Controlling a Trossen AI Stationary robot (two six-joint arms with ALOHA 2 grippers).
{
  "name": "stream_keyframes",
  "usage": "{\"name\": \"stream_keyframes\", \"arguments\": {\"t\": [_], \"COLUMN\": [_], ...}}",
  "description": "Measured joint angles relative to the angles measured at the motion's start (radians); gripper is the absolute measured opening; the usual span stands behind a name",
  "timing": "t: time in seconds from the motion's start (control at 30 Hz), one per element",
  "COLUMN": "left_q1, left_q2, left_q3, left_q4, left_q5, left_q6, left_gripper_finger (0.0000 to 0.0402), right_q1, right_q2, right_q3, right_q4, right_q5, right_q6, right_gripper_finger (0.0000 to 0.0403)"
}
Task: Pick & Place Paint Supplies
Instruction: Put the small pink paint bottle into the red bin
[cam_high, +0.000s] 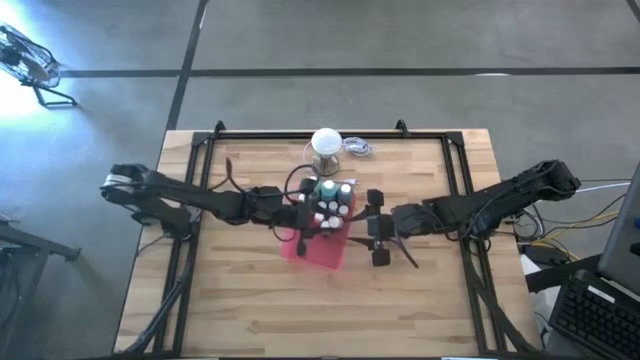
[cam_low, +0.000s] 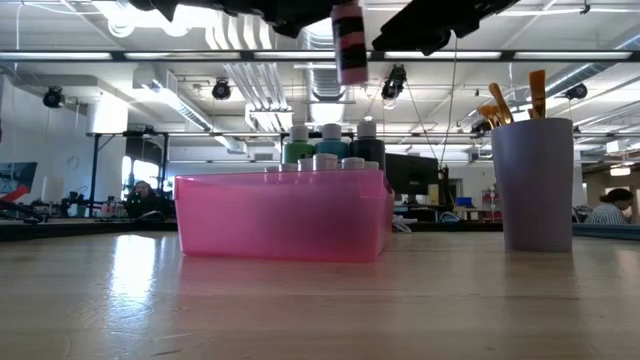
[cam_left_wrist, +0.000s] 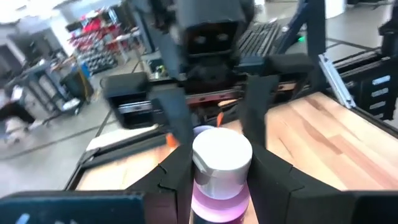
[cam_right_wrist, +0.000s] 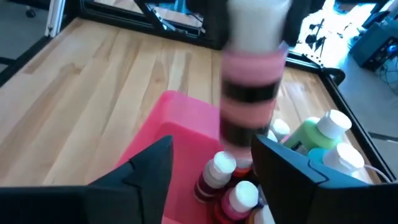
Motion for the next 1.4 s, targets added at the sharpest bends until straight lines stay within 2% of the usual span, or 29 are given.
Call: {"name": "stream_keyframes", "arguments": {"t": [0.13, 0.3, 0.37, 0.43, 0.53, 0.63, 0.7, 0.9, 1.17, 1.4], "left_q1": [0.0, -0.002, -0.006, -0.014, -0.031, -0.046, -0.047, -0.044, -0.027, -0.021], "left_q2": [-0.077, -0.147, -0.154, -0.153, -0.141, -0.13, -0.128, -0.13, -0.13, -0.129], "left_q3": [0.0, -0.001, -0.002, -0.002, -0.006, -0.031, -0.049, -0.125, -0.227, -0.312], "left_q4": [-0.124, -0.306, -0.386, -0.462, -0.523, -0.498, -0.473, -0.441, -0.258, -0.071], "left_q5": [-0.037, -0.074, -0.092, -0.126, -0.151, -0.151, -0.15, -0.196, -0.201, -0.202], "left_q6": [-0.074, -0.21, -0.269, -0.309, -0.325, -0.324, -0.319, -0.319, -0.319, -0.309], "left_gripper_finger": [0.0123, 0.0124, 0.0124, 0.0124, 0.0125, 0.0125, 0.0125, 0.0125, 0.0125, 0.0126], "right_q1": [0.0, -0.009, -0.029, -0.06, -0.118, -0.178, -0.216, -0.292, -0.315, -0.315], "right_q2": [0.0, -0.005, -0.019, -0.049, -0.114, -0.198, -0.265, -0.5, -0.779, -0.959], "right_q3": [0.0, 0.0, 0.0, 0.0, -0.01, -0.043, -0.071, -0.181, -0.29, -0.358], "right_q4": [-0.011, -0.029, -0.055, -0.099, -0.136, -0.134, -0.131, -0.138, -0.139, -0.172], "right_q5": [0.019, 0.224, 0.261, 0.221, 0.067, -0.101, -0.159, -0.168, -0.163, -0.164], "right_q6": [-0.003, -0.001, 0.027, 0.054, 0.058, 0.014, -0.008, -0.054, -0.09, -0.097], "right_gripper_finger": [0.0223, 0.0233, 0.0237, 0.0242, 0.0248, 0.0247, 0.0241, 0.0213, 0.0174, 0.0121]}}
